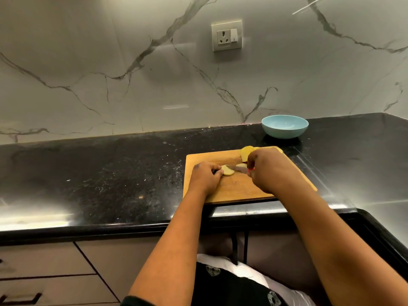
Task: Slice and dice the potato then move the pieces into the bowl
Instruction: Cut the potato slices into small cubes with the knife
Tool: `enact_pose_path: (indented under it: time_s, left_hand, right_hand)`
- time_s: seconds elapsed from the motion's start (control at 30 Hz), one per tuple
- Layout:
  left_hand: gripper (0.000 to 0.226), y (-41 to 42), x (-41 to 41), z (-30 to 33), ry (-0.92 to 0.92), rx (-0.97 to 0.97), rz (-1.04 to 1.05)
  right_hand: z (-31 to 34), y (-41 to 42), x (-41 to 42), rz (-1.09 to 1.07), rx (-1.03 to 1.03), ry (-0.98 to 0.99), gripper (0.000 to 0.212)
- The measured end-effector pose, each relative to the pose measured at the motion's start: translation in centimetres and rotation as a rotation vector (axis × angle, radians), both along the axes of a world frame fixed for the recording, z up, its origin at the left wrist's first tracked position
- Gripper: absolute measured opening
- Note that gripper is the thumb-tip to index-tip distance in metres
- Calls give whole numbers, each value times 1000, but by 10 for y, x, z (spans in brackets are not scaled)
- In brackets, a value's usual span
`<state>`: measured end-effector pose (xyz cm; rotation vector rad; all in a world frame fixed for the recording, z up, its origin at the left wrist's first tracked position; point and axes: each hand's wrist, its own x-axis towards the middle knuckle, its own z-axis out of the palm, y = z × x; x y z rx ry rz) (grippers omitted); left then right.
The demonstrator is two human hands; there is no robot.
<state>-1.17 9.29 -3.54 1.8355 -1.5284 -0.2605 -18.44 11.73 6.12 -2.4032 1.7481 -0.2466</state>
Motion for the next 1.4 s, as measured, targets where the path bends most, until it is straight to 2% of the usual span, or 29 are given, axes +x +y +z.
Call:
enact_pose_path:
  time_s: [0.07, 0.13, 0.43, 0.53, 0.63, 0.7, 0.77, 0.83, 0.9, 0.97, 1.07, 1.3, 1.4]
  left_hand:
    - [23, 0, 0, 0, 9, -20, 21]
    - [20, 0, 1, 0, 15, -30, 38]
    - [20, -3, 0, 0, -10, -2, 23]
    - [20, -3, -1, 1, -8, 0, 25]
    - [19, -1, -2, 0, -5, -6, 27]
    - [18, 0, -3, 1, -5, -10, 27]
    - [19, 2, -4, 3, -9, 0, 31]
    - [18, 2, -5, 2, -28, 5, 53]
    - [19, -1, -10, 0, -54, 4, 113]
    - [34, -5, -24, 2, -121, 43, 173]
    - [56, -13, -47, 6, -241, 105, 233]
    - [36, -30, -58, 10, -250, 174, 222]
    - [33, -30, -50, 11, -292, 190, 106]
  right_hand:
    - [-15, 3, 2, -16, -89, -163, 26]
    - [-27, 3, 8, -3, -135, -226, 20]
    - [-44, -6, 27, 35, -138, -175, 16]
    - [-39, -8, 29, 49, -86, -123, 20]
    - [-21, -5, 22, 82, -35, 20, 33]
    - [-8, -1, 14, 85, 5, 128, 35]
    - [-4, 1, 1, 88, 57, 151, 35]
    - [-9, -2, -15, 85, 58, -7, 28]
    - [-17, -5, -29, 42, -6, -279, 21]
    - [-29, -15, -34, -5, -98, -460, 18]
    - [-51, -31, -25, -7, -197, -561, 16]
    - [-100, -42, -13, 33, -370, -692, 2]
    - [-101, -43, -14, 48, -396, -716, 3]
